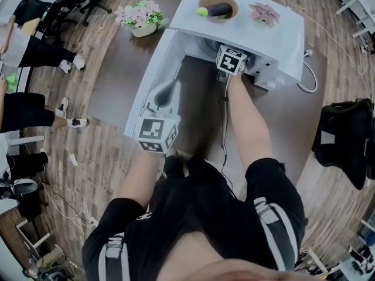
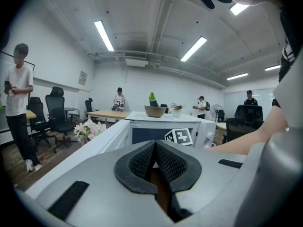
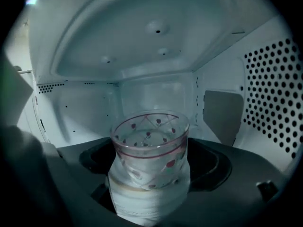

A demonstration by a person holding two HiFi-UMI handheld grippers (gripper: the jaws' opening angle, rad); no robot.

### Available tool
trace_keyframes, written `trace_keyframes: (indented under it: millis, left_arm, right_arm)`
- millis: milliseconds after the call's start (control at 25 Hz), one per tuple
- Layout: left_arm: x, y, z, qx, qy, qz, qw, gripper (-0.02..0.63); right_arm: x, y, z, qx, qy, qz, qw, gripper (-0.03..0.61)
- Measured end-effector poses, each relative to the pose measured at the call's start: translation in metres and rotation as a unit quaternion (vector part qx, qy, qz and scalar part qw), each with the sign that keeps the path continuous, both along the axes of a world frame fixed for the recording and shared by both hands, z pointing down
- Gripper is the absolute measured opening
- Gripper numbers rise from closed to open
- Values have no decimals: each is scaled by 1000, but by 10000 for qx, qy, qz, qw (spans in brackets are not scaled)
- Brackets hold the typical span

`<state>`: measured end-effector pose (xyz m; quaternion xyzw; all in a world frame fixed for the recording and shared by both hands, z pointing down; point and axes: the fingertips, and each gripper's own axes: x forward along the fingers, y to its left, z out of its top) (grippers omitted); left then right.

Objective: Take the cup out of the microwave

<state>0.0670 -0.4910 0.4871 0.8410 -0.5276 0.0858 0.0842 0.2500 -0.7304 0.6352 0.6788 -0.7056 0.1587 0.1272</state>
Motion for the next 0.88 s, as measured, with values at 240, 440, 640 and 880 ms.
trace_keyframes:
  millis: [240, 440, 640, 880]
  left_arm:
    - [-2, 3, 4, -52, -41, 90, 9999, 2]
    - [-1, 7, 1, 15, -42, 219, 9997, 2]
    - [-5, 13, -2, 36, -51, 295, 9995, 2]
    - [-5, 22, -10, 95, -12, 440, 9990, 2]
  right_arm:
    - [3, -13, 9, -150, 165, -3, 9998, 463]
    - [-2, -5, 2, -27, 122, -30, 9999, 460]
    - [-11, 13, 3, 93, 154, -144, 9997, 459]
    - [-23, 52, -21, 407, 204, -452, 9979, 459]
